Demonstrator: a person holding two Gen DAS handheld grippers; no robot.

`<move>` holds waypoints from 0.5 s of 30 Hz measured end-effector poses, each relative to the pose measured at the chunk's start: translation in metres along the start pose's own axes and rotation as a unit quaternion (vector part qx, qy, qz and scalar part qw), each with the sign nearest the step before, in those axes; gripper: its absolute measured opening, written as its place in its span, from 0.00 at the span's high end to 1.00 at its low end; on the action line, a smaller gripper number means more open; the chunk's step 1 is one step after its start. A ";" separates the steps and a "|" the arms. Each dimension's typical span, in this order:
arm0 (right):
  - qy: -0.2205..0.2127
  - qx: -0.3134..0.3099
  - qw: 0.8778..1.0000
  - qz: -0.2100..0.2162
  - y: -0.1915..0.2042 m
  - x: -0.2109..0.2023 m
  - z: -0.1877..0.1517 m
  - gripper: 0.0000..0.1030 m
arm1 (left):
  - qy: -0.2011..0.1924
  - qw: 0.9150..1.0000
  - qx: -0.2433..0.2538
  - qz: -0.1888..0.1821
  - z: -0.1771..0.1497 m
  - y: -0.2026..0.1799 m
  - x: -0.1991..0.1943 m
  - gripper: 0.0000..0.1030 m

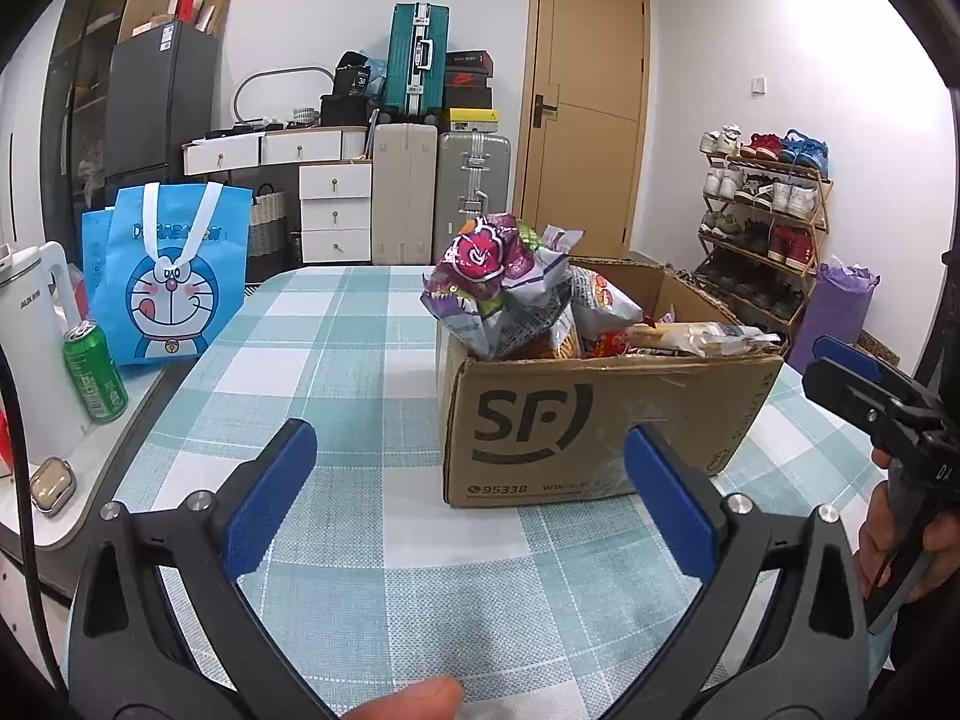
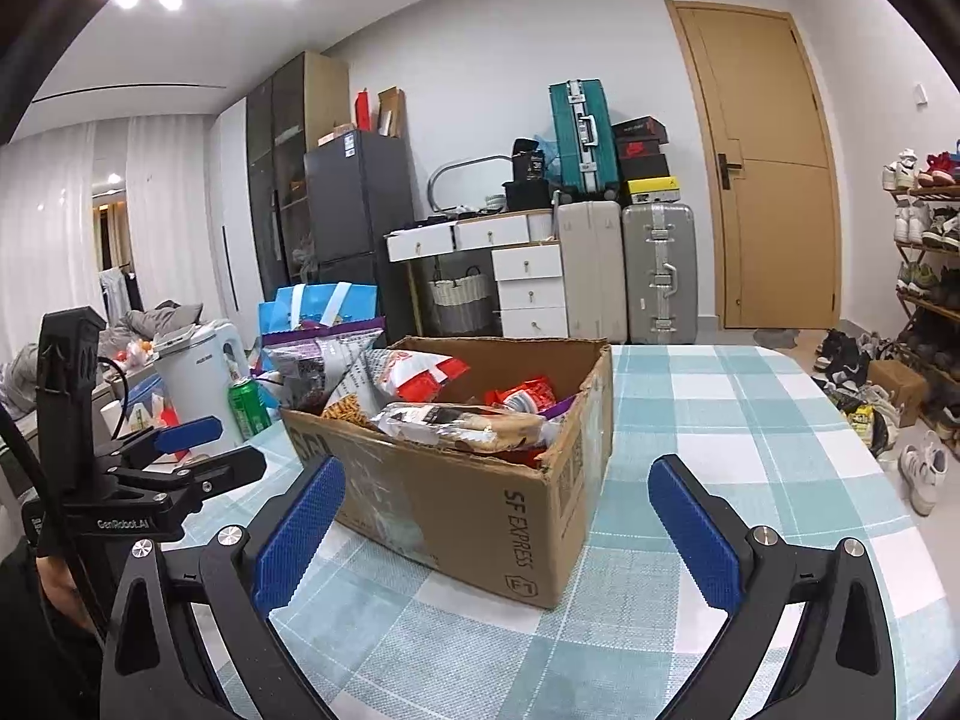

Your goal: Organize snacks

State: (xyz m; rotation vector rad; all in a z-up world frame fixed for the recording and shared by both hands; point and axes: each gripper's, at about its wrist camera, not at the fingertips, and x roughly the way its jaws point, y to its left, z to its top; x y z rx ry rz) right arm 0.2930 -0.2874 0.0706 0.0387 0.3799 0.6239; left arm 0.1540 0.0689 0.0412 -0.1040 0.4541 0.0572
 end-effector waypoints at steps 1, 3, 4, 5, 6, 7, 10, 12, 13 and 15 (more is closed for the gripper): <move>0.001 0.001 1.000 -0.001 0.000 0.000 0.000 0.00 | 0.002 1.000 0.000 0.000 0.000 0.000 0.001 0.01; 0.001 0.003 1.000 -0.002 -0.001 0.001 0.000 0.00 | 0.005 1.000 -0.001 0.000 0.001 0.000 0.001 0.01; 0.002 0.005 1.000 -0.001 -0.002 0.001 0.000 0.00 | 0.006 1.000 -0.001 0.000 0.001 0.000 0.002 0.01; 0.002 0.008 1.000 -0.001 -0.003 0.001 0.000 0.00 | 0.007 1.000 -0.001 0.001 0.002 0.000 0.003 0.01; 0.002 0.010 1.000 -0.001 -0.004 0.001 0.000 0.00 | 0.008 1.000 0.000 0.001 0.002 -0.001 0.004 0.01; 0.003 0.012 1.000 0.000 -0.005 0.001 0.000 0.00 | 0.009 1.000 0.000 0.001 0.002 -0.001 0.004 0.01; 0.003 0.012 1.000 0.000 -0.005 0.001 -0.001 0.00 | 0.009 1.000 0.002 0.001 0.003 -0.002 0.005 0.01; 0.002 0.011 1.000 0.001 -0.005 0.001 0.000 0.00 | 0.009 1.000 0.003 0.000 0.003 -0.002 0.006 0.01; 0.002 0.010 1.000 0.001 -0.006 0.001 -0.001 0.00 | 0.009 1.000 0.003 0.001 0.004 -0.002 0.006 0.01; 0.003 0.008 1.000 0.001 -0.006 0.001 -0.001 0.00 | 0.008 1.000 0.005 0.002 0.004 -0.002 0.007 0.01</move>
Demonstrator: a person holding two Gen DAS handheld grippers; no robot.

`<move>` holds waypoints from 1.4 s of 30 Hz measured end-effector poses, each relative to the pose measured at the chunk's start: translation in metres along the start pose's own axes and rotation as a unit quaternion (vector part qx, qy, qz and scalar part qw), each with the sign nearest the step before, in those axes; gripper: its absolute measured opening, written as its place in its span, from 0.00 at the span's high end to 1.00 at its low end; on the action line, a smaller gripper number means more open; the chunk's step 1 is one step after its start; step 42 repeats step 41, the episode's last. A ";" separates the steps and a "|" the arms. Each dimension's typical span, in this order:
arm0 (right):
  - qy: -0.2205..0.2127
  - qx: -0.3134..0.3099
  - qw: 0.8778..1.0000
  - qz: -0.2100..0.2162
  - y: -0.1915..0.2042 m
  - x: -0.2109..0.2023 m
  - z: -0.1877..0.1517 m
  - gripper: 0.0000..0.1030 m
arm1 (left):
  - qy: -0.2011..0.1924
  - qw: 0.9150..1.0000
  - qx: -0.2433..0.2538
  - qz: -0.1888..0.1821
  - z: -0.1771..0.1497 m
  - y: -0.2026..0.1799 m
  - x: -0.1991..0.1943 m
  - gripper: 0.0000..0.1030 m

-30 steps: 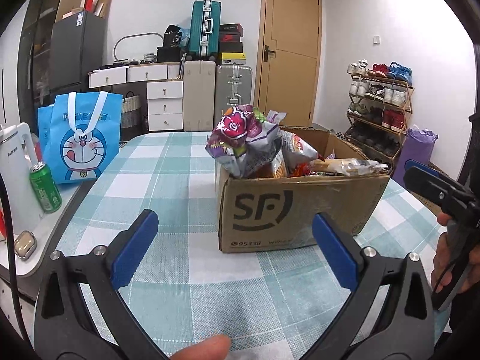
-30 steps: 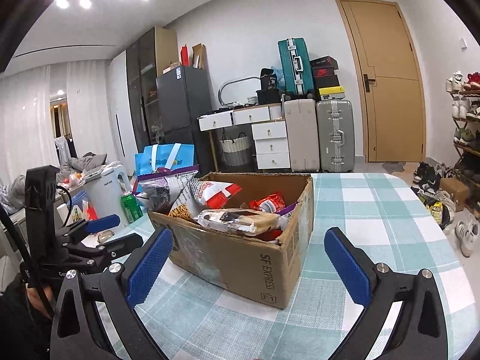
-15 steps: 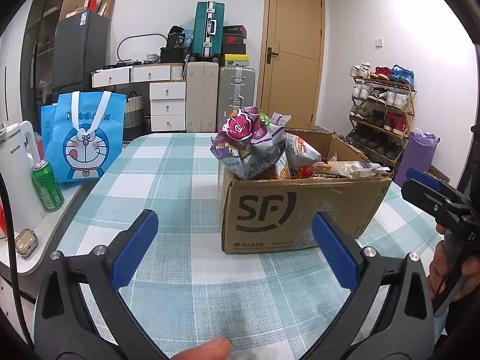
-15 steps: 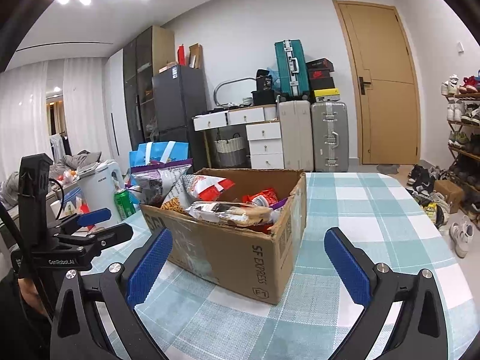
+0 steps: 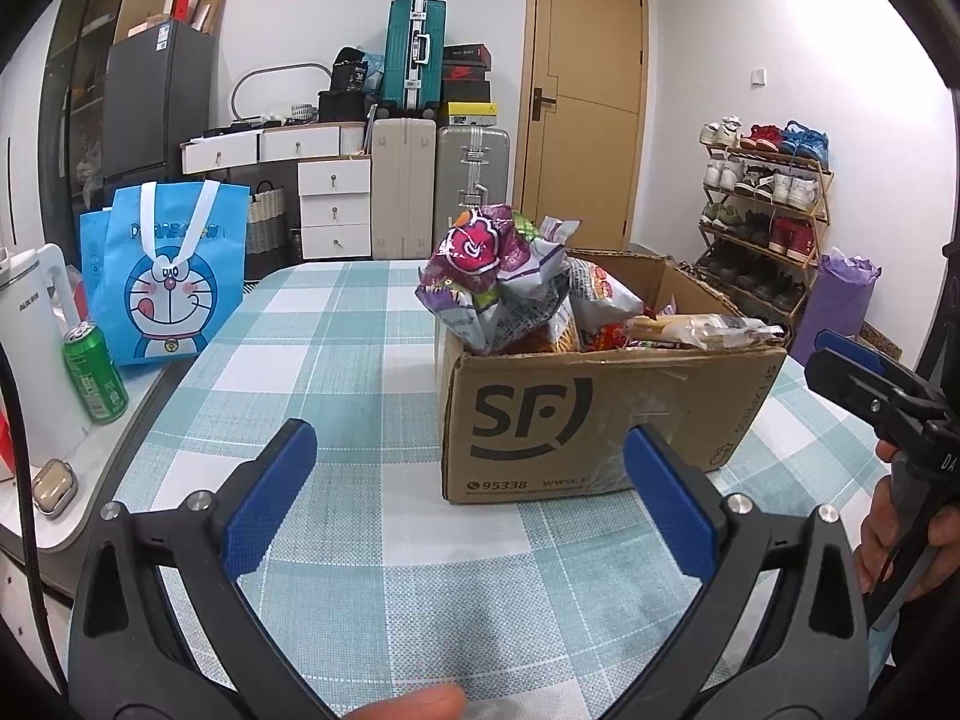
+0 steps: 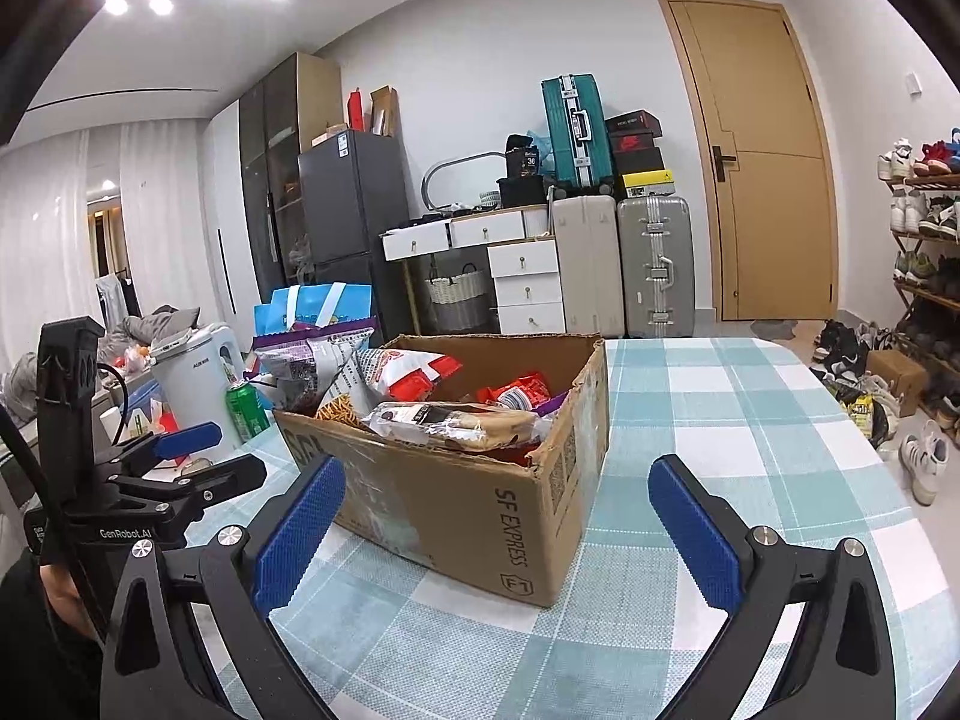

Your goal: Organize snacks

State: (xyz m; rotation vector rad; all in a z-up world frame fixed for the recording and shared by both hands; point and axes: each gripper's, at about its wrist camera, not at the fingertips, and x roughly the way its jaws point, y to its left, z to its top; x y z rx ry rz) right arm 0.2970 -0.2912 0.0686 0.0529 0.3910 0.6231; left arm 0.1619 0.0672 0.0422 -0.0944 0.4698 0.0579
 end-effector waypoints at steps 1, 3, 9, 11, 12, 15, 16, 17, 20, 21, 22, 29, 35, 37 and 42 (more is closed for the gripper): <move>0.000 0.000 1.000 0.000 0.000 0.000 0.000 0.00 | 0.000 1.000 0.000 0.000 0.000 0.000 0.000 0.01; 0.000 0.000 1.000 0.000 0.000 0.000 0.000 0.00 | 0.000 1.000 0.000 0.001 0.000 0.000 0.000 0.01; 0.000 0.000 1.000 0.000 0.001 0.001 0.000 0.00 | 0.000 1.000 0.000 0.002 0.000 0.000 0.000 0.01; 0.000 0.000 1.000 0.000 0.001 0.001 0.000 0.00 | -0.001 1.000 -0.001 0.003 0.000 -0.001 -0.001 0.01; 0.000 0.000 1.000 0.000 0.001 0.001 0.000 0.00 | -0.001 1.000 -0.001 0.004 0.000 0.000 -0.001 0.01; 0.000 0.001 1.000 0.000 0.001 0.001 0.000 0.00 | -0.002 1.000 -0.001 0.005 0.000 0.000 -0.001 0.01; -0.001 0.001 1.000 0.000 0.001 0.000 0.000 0.00 | -0.002 1.000 -0.001 0.005 0.000 0.000 -0.001 0.01; 0.000 0.001 1.000 0.000 0.000 0.001 0.000 0.00 | -0.002 1.000 -0.001 0.004 0.000 0.000 -0.001 0.01; -0.001 0.001 1.000 0.000 0.000 0.000 0.000 0.00 | -0.002 1.000 -0.002 0.005 0.000 0.001 0.000 0.01; 0.000 0.001 1.000 0.000 0.000 0.001 0.000 0.00 | -0.001 1.000 -0.002 0.006 0.001 0.001 0.000 0.01; 0.000 0.001 1.000 0.000 0.000 0.000 0.000 0.00 | -0.002 1.000 -0.002 0.006 0.000 0.001 0.000 0.01; 0.000 0.001 1.000 0.000 0.000 0.000 0.000 0.00 | -0.002 1.000 -0.002 0.005 0.000 0.001 0.000 0.01; 0.000 0.001 1.000 0.000 0.000 0.000 0.000 0.00 | -0.002 1.000 -0.002 0.006 0.000 0.001 0.000 0.01; 0.000 0.001 1.000 0.000 0.000 0.001 0.000 0.00 | -0.003 1.000 -0.003 0.007 0.000 0.002 0.000 0.01; 0.000 0.001 1.000 0.000 0.000 0.001 0.000 0.00 | -0.003 1.000 -0.004 0.007 0.000 0.003 0.001 0.01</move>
